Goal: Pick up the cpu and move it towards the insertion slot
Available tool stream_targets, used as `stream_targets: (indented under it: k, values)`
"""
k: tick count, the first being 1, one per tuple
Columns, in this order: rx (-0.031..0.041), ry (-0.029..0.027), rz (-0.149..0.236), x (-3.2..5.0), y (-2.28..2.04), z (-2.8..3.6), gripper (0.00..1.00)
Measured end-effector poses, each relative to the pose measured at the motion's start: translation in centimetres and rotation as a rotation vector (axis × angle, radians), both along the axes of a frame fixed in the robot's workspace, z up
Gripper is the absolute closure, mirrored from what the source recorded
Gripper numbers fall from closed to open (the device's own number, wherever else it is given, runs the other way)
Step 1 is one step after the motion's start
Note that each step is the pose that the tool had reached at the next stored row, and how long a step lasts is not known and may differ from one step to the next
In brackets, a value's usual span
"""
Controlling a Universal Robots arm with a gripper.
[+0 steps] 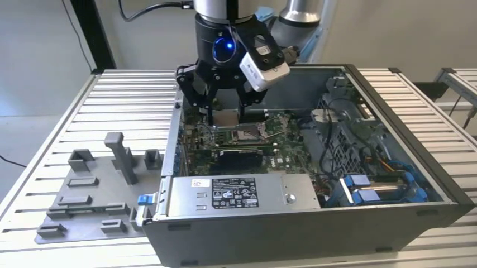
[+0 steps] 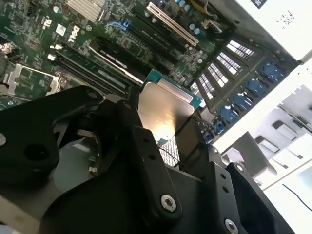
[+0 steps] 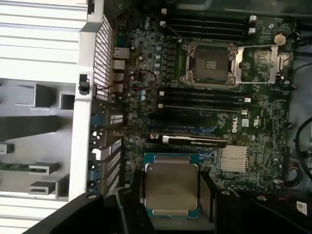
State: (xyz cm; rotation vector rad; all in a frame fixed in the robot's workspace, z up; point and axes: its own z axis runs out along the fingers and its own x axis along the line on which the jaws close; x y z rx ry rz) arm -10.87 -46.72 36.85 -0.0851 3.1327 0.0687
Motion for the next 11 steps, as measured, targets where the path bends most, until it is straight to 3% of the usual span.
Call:
stream_targets:
  k: [11]
  values:
    - [0.0, 0.0, 0.0, 3.7, 0.03, 0.0, 1.0]
